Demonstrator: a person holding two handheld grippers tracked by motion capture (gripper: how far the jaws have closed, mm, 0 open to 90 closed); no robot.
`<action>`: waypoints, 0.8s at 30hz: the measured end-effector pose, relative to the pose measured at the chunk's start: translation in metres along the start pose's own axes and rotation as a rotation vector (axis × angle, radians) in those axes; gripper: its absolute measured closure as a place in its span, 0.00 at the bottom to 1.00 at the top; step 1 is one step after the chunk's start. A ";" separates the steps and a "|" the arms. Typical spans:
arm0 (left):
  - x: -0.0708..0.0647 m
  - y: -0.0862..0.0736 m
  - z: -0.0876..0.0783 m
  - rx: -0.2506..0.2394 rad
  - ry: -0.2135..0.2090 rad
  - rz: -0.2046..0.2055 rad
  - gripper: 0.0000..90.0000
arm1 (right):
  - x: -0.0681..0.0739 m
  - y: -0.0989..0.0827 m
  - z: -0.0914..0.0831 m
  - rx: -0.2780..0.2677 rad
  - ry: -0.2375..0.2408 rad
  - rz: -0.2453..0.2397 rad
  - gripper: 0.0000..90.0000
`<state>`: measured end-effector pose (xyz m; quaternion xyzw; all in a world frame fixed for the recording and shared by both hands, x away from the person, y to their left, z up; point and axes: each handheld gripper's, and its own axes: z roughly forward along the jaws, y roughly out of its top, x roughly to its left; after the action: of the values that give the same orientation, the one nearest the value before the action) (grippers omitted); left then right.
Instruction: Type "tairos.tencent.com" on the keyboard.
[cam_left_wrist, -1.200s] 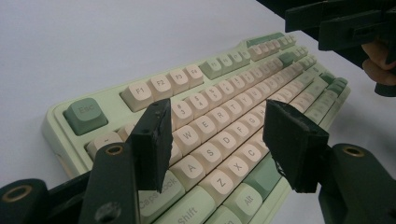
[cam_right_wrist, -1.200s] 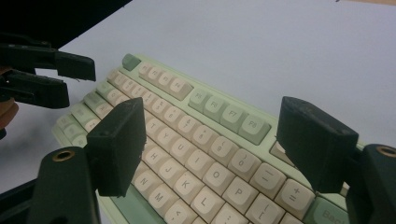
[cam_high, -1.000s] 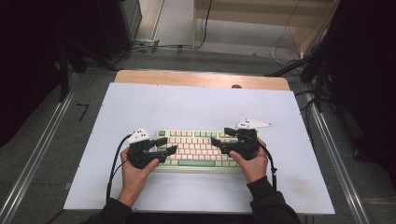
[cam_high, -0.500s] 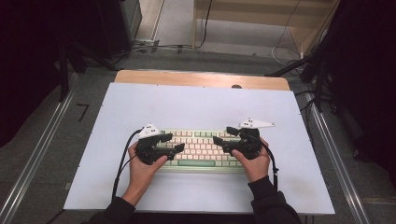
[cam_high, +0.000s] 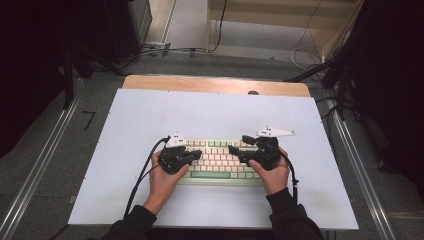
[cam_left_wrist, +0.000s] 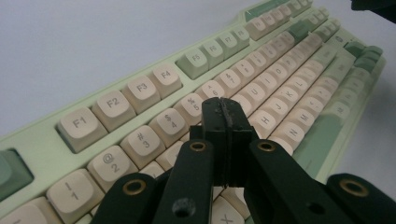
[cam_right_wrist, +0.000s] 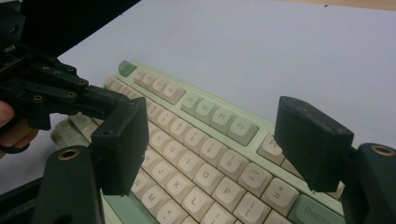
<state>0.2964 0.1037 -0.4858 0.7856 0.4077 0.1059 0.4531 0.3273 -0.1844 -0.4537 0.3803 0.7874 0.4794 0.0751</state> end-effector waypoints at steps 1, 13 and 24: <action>0.000 0.000 0.001 0.003 0.001 0.004 1.00 | 0.000 0.000 0.001 0.003 0.004 0.002 0.27; 0.001 -0.001 0.009 0.028 0.028 0.010 1.00 | -0.001 0.000 0.002 0.008 0.002 0.001 0.27; 0.003 0.000 0.009 0.029 0.025 0.004 1.00 | -0.001 -0.001 0.003 0.011 0.006 0.001 0.27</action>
<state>0.3027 0.1006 -0.4915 0.7915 0.4133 0.1108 0.4363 0.3287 -0.1832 -0.4558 0.3799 0.7900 0.4760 0.0705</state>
